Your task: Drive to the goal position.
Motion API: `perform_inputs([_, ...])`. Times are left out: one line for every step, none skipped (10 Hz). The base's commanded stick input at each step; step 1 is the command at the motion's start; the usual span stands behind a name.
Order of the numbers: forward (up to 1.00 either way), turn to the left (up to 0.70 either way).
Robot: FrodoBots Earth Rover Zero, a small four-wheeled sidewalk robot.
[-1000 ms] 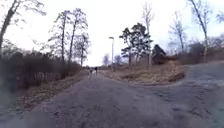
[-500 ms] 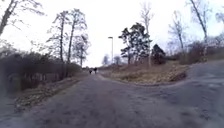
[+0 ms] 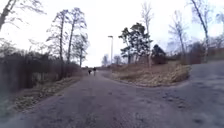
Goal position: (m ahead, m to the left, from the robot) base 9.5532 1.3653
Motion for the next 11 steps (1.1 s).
perform_inputs([0.50, 0.01])
perform_inputs([0.50, 0.01])
perform_inputs([0.50, 0.01])
perform_inputs([0.50, 0.01])
perform_inputs([0.50, 0.01])
perform_inputs([0.50, 0.01])
perform_inputs([0.50, 0.01])
perform_inputs([0.50, 0.01])
perform_inputs([0.50, 0.01])
perform_inputs([0.50, 0.01])
perform_inputs([0.50, 0.01])
